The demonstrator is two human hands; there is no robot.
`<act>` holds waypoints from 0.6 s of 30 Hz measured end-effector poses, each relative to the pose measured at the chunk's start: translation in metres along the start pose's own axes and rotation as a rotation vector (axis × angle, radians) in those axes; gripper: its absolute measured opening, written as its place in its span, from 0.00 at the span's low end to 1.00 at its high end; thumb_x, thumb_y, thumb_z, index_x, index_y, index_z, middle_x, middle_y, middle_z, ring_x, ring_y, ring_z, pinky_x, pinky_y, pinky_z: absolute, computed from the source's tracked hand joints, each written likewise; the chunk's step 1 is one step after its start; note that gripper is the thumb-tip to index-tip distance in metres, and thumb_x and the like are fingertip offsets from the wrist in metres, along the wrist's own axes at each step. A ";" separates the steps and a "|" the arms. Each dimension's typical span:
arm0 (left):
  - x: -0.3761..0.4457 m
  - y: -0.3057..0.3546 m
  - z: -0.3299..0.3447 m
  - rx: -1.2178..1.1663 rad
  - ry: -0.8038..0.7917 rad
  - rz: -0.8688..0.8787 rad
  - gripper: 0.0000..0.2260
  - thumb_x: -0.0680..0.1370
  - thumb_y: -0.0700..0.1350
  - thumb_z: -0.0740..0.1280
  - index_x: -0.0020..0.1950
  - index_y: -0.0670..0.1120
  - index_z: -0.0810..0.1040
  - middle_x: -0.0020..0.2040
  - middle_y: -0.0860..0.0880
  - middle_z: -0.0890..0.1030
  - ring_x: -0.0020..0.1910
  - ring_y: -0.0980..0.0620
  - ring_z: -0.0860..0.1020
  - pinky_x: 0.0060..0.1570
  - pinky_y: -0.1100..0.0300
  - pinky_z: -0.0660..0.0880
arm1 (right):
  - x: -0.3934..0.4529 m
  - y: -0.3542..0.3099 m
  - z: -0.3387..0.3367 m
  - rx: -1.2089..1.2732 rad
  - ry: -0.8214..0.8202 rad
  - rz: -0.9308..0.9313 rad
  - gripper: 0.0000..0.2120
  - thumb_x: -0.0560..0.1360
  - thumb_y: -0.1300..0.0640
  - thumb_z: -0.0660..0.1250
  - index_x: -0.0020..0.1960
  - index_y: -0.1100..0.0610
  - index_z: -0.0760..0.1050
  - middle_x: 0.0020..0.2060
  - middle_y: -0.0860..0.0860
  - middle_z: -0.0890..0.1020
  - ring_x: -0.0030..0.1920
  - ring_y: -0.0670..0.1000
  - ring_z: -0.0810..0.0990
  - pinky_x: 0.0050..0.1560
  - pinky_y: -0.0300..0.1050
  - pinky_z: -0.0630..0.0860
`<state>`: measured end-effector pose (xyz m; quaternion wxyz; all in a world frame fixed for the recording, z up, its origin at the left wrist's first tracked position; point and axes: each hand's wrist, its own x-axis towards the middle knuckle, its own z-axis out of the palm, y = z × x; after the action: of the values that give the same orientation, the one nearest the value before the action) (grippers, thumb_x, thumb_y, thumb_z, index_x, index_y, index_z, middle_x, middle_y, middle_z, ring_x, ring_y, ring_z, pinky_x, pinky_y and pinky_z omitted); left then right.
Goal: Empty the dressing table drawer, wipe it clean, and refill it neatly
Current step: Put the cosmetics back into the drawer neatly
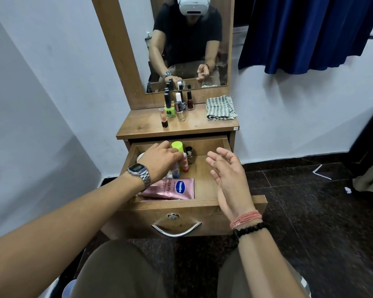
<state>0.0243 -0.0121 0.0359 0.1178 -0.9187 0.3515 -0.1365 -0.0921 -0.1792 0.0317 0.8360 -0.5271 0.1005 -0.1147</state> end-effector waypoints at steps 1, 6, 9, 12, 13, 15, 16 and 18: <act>0.000 -0.001 0.001 0.005 -0.002 -0.004 0.11 0.79 0.43 0.64 0.60 0.54 0.74 0.57 0.55 0.78 0.55 0.51 0.70 0.48 0.58 0.69 | 0.000 0.000 0.000 0.000 0.000 0.001 0.12 0.78 0.62 0.62 0.60 0.52 0.71 0.58 0.50 0.80 0.59 0.46 0.78 0.60 0.41 0.72; 0.000 -0.001 0.002 0.008 0.005 -0.002 0.13 0.78 0.43 0.65 0.62 0.54 0.73 0.58 0.55 0.78 0.56 0.50 0.70 0.50 0.57 0.68 | 0.001 0.000 0.001 0.004 0.002 0.003 0.12 0.78 0.62 0.62 0.60 0.52 0.72 0.57 0.49 0.80 0.59 0.45 0.78 0.57 0.39 0.72; 0.000 -0.002 0.002 0.033 0.013 0.009 0.14 0.78 0.43 0.65 0.62 0.55 0.73 0.59 0.55 0.77 0.58 0.50 0.69 0.51 0.56 0.66 | 0.001 0.000 0.001 0.002 0.009 0.003 0.12 0.78 0.63 0.62 0.59 0.51 0.72 0.57 0.49 0.80 0.59 0.45 0.78 0.57 0.39 0.71; -0.001 -0.004 0.002 0.059 0.028 0.045 0.16 0.77 0.41 0.65 0.63 0.55 0.72 0.61 0.55 0.75 0.60 0.50 0.69 0.53 0.55 0.65 | 0.001 0.000 0.001 0.002 0.013 0.006 0.12 0.78 0.63 0.62 0.59 0.51 0.72 0.57 0.49 0.80 0.59 0.45 0.78 0.56 0.39 0.71; -0.001 -0.005 0.000 0.057 0.036 0.056 0.16 0.77 0.42 0.64 0.63 0.56 0.72 0.62 0.54 0.75 0.61 0.50 0.69 0.55 0.55 0.64 | 0.001 0.000 0.001 0.003 0.013 0.008 0.12 0.78 0.63 0.62 0.59 0.51 0.72 0.57 0.49 0.80 0.59 0.45 0.78 0.55 0.39 0.71; 0.001 -0.009 -0.007 0.027 0.069 0.049 0.14 0.77 0.44 0.63 0.61 0.56 0.74 0.61 0.55 0.75 0.61 0.51 0.69 0.56 0.54 0.63 | 0.001 0.000 0.002 0.003 0.013 0.012 0.12 0.78 0.63 0.62 0.59 0.51 0.72 0.57 0.49 0.80 0.58 0.45 0.78 0.54 0.38 0.71; 0.004 -0.012 -0.012 0.004 0.095 0.032 0.14 0.76 0.44 0.63 0.60 0.56 0.74 0.60 0.55 0.76 0.60 0.51 0.70 0.56 0.55 0.63 | 0.001 0.000 0.002 0.004 0.016 0.013 0.12 0.78 0.63 0.62 0.59 0.51 0.72 0.57 0.49 0.80 0.58 0.45 0.78 0.53 0.38 0.71; 0.013 -0.019 -0.022 -0.050 0.162 -0.028 0.13 0.76 0.44 0.63 0.59 0.55 0.75 0.59 0.54 0.76 0.59 0.51 0.70 0.54 0.55 0.62 | 0.000 -0.001 0.002 0.008 0.018 0.012 0.13 0.78 0.64 0.62 0.59 0.52 0.72 0.57 0.49 0.80 0.58 0.44 0.78 0.52 0.37 0.71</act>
<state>0.0379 -0.0096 0.0647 0.0641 -0.9121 0.3503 -0.2031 -0.0914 -0.1779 0.0331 0.8378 -0.5222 0.1108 -0.1146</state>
